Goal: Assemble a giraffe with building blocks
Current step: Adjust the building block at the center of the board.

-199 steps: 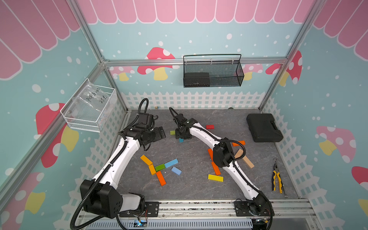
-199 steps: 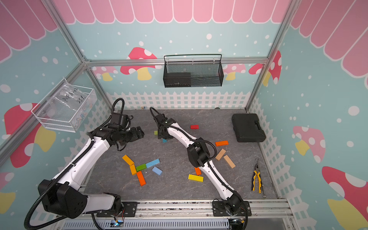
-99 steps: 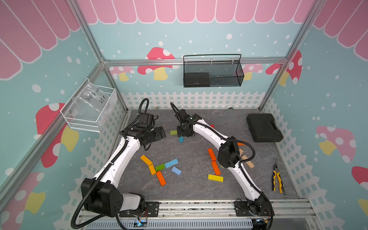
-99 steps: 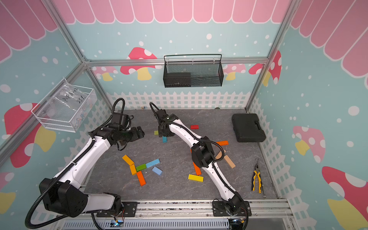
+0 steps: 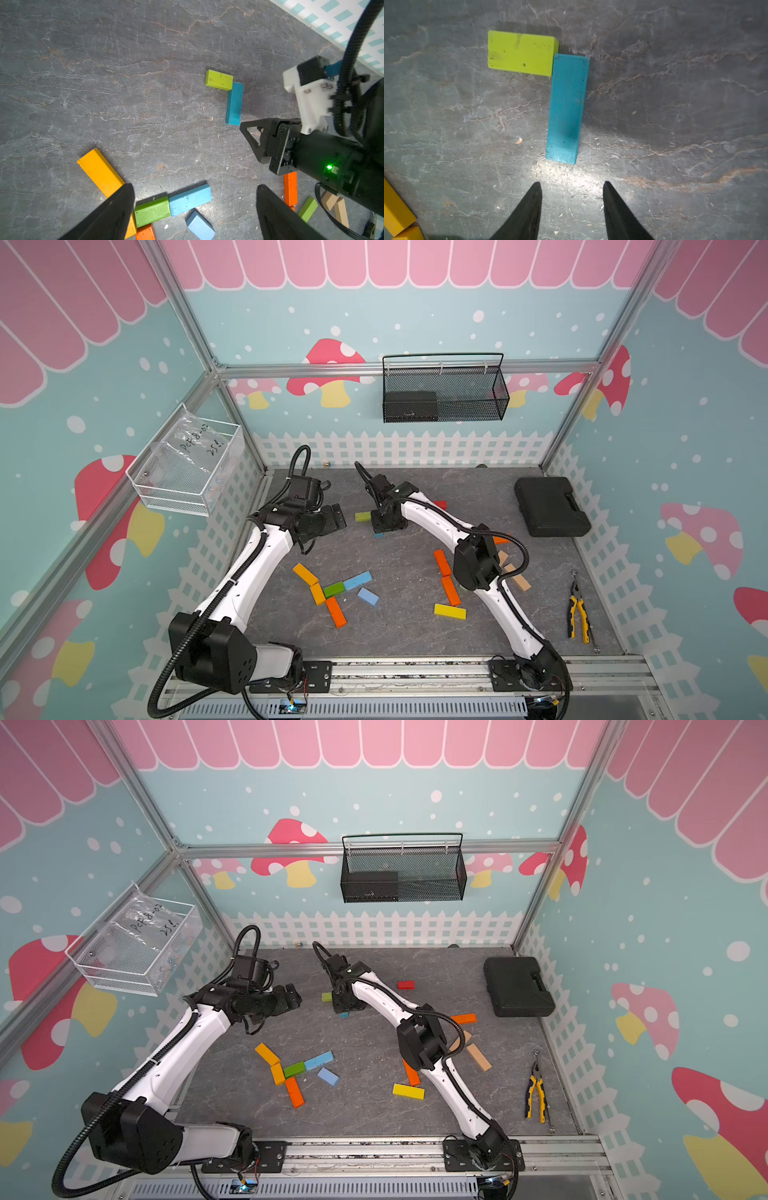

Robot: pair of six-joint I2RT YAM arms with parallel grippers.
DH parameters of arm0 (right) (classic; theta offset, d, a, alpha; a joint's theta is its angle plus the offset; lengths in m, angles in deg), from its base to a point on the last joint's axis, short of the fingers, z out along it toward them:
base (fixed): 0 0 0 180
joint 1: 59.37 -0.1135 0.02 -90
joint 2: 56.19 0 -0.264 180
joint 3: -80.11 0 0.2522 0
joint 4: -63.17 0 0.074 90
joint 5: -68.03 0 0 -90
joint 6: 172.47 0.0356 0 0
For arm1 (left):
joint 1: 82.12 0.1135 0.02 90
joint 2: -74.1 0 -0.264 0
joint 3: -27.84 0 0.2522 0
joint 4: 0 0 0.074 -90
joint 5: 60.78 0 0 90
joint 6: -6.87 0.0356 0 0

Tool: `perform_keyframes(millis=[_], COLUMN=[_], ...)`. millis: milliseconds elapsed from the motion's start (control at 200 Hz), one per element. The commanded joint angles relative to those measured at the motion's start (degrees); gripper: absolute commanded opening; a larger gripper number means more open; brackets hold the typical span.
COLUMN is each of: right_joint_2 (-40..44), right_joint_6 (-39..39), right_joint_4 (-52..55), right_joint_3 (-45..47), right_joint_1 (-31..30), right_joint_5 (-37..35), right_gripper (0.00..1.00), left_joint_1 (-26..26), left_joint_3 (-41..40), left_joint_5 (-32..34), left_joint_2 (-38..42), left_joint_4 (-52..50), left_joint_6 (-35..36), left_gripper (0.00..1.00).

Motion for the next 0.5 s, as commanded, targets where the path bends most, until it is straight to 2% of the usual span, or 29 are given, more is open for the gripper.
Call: perform_keyframes(millis=[0, 280, 495], right_joint_2=[-2.3, -5.7, -8.2], right_joint_6=[-0.5, 0.9, 2.1], right_joint_4=[1.3, 0.6, -0.1], right_joint_3=[0.6, -2.7, -5.7], right_joint_1=[-0.8, -1.0, -1.0], right_joint_5=[0.7, 0.1, -0.7], right_gripper=[0.53, 0.57, 0.49], left_joint_1=[-0.3, -0.2, 0.0], left_joint_3=[-0.8, -0.8, -1.0], left_joint_5=[0.6, 0.5, 1.0], left_joint_2=[1.2, 1.1, 1.7], left_joint_4=[0.6, 0.6, 0.3], left_joint_6=[-0.4, -0.5, 0.0], left_gripper=[0.94, 0.94, 0.94])
